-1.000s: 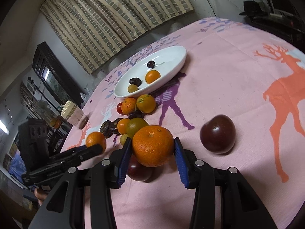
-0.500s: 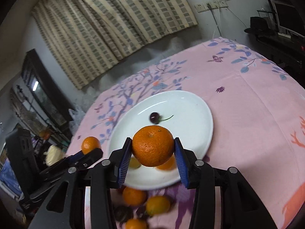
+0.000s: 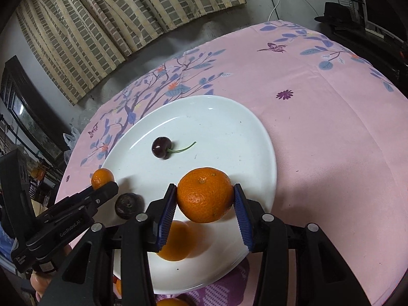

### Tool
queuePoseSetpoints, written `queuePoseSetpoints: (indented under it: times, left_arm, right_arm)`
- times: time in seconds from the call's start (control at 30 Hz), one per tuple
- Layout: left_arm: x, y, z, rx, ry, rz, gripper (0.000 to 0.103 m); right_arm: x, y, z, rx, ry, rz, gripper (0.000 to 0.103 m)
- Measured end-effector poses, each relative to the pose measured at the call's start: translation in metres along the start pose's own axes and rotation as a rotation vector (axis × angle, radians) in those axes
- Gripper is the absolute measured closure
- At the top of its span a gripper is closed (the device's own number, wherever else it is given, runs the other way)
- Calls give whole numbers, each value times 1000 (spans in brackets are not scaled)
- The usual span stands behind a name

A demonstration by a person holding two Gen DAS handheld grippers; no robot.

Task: Organize fruits
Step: 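Carry the mandarin to the plate with the right tool while the left tool places an orange there, then grasp a dark red plum with the right tool while the left tool grasps a dark brown fruit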

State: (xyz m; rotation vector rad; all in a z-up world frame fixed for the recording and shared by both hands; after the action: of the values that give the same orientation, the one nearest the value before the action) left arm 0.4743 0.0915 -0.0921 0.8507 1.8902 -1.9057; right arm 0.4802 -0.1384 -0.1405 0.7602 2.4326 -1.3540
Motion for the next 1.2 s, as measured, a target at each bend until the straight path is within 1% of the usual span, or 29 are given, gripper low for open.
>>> queuePoseSetpoints:
  times: [0.03, 0.07, 0.1, 0.13, 0.17, 0.2, 0.27, 0.37, 0.4, 0.47, 0.57, 0.67, 0.73, 0.8, 0.87, 0.93, 1.0, 1.1, 1.17, 1.2]
  left_arm:
    - [1, 1, 0, -6, -3, -8, 60]
    - [2, 0, 0, -12, -7, -16, 51]
    - [2, -6, 1, -4, -9, -5, 45]
    - [1, -14, 2, 5, -12, 21, 30]
    - [0, -23, 2, -18, -15, 42, 13]
    - [0, -35, 2, -62, -15, 77, 8]
    - [2, -58, 6, -122, 19, 140, 7]
    - [20, -86, 18, -148, 86, 165, 5]
    - [28, -93, 20, -158, 98, 170, 5]
    - [48, -107, 22, -176, 108, 179, 5]
    - [79, -123, 19, -171, 76, 180, 5]
    - [104, -136, 12, -129, 11, 191, 5]
    - [120, -137, 6, -102, -42, 182, 5]
    - [135, -133, 1, -98, -85, 157, 5]
    - [145, -130, -2, -89, -110, 139, 5]
    - [149, -129, -1, -79, -117, 132, 5]
    - [150, -129, 0, -91, -110, 130, 5]
    - [151, -128, -1, -110, -101, 125, 5]
    - [153, -126, -3, -111, -108, 113, 5]
    - [154, -126, -5, -109, -114, 109, 5]
  right_arm:
    - [0, -2, -2, -26, 5, -2, 47]
    - [0, -6, -4, -42, 9, -1, 38]
    - [0, -13, -6, -55, 10, 10, 35]
    - [0, -19, -8, -65, 4, 26, 33]
    - [1, -27, -11, -72, -11, 46, 32]
    - [2, -35, -13, -73, -30, 70, 31]
    - [7, -48, -18, -82, -63, 100, 30]
    - [24, -67, -26, -114, -111, 113, 30]
    - [36, -74, -28, -134, -139, 105, 30]
    - [58, -85, -28, -141, -179, 103, 30]
    - [97, -101, -18, -138, -232, 95, 30]
    - [132, -119, -9, -149, -256, 78, 30]
    - [151, -132, -4, -143, -287, 75, 30]
    - [167, -140, 4, -116, -308, 70, 30]
    - [181, -141, 14, -92, -316, 40, 30]
    - [191, -138, 22, -57, -324, 21, 30]
    - [196, -136, 27, -25, -338, 20, 30]
    - [201, -134, 25, -5, -365, 11, 31]
    - [203, -130, 26, 12, -378, -7, 42]
    - [204, -128, 27, 18, -380, -14, 46]
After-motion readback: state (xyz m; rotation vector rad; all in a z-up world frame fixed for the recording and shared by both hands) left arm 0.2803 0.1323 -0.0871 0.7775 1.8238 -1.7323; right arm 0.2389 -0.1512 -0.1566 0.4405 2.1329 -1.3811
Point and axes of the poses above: each gripper's, at about its wrist camera, not at the fingertips, and y roughly the way its jaws point, z to its right, x to its underside, the point moved 6 cm from there along y, roughly the way its jaws point, and after that the axes turned 15 degrees about y, right-handed, at the moved point
